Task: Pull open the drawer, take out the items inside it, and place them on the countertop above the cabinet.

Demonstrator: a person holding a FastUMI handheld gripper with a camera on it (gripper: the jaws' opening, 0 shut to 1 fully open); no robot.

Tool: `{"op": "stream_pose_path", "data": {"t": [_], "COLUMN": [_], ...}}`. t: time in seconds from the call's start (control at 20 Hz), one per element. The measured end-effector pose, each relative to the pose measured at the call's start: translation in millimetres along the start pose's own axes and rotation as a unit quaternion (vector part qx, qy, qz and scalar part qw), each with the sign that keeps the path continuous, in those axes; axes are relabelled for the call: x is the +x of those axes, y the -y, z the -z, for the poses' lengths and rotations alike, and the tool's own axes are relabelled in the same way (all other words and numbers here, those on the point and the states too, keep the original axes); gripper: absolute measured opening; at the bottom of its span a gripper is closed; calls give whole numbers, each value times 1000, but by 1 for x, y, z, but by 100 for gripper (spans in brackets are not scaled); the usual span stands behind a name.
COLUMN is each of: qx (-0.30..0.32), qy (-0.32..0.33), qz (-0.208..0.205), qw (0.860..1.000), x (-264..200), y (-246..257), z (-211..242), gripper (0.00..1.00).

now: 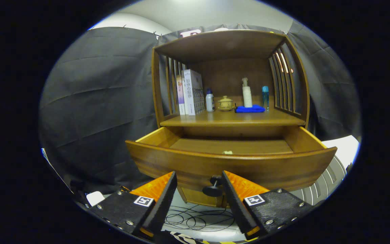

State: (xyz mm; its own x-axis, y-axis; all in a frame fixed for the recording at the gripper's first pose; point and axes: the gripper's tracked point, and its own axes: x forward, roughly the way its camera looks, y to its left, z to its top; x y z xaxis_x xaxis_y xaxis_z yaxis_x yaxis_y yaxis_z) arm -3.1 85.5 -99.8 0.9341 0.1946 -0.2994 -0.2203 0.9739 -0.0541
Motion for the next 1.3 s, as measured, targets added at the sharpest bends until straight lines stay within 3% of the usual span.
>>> {"op": "stream_pose_path", "data": {"t": [0.1, 0.35, 0.65, 1.05, 1.3], "qx": [-3, 4, 0, 20, 26], "qy": [22, 24, -15, -110, -195], "qz": [-5, -6, 17, 11, 1], "qw": [1000, 1000, 1000, 994, 980], "x": [-2, 20, 65, 125, 145], "y": [1, 12, 43, 72, 76], "z": [-23, -63, -75, -59, -28], "gripper": [90, 93, 93, 93, 94]}}
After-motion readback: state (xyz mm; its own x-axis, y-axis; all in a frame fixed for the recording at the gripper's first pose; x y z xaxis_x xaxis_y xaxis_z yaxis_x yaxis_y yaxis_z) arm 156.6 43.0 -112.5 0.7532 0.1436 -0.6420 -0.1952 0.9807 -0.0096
